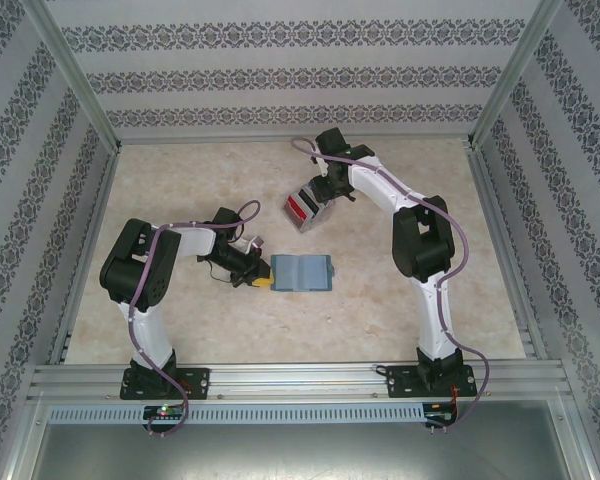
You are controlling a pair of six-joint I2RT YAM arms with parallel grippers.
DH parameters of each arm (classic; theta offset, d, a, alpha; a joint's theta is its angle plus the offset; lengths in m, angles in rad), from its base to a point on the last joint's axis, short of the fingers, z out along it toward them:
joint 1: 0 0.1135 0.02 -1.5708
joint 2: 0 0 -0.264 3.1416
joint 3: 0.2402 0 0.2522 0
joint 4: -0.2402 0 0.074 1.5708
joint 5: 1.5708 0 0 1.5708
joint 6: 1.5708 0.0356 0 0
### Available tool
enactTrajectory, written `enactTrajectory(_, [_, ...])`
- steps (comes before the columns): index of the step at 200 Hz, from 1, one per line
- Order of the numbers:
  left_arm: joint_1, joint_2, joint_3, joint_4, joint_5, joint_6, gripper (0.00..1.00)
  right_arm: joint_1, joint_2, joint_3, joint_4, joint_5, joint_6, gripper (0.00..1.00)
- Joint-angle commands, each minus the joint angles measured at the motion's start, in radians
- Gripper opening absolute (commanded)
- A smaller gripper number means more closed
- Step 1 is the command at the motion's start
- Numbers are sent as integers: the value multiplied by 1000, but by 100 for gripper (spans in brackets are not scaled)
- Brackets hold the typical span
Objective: Put the credit cards into the card holder
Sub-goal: Move the storage box to the top-center of the table.
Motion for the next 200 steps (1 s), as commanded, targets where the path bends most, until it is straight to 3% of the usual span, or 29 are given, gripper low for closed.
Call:
enactTrajectory(1, [11,-8,4,-48,-4,34,0,-2,-31,22,-8,66,-8,47])
enactTrajectory(53, [13,-2,23,-80,-3,61,0,-3,-40,2,5,83,-14,48])
enactTrajectory(99, [23,8,45,-121,5,95,0,-15,-49,4,12,105,-16,55])
enactTrajectory(200, [37,21,68,-160,14,124,0,-34,-58,-2,33,50,-45,36])
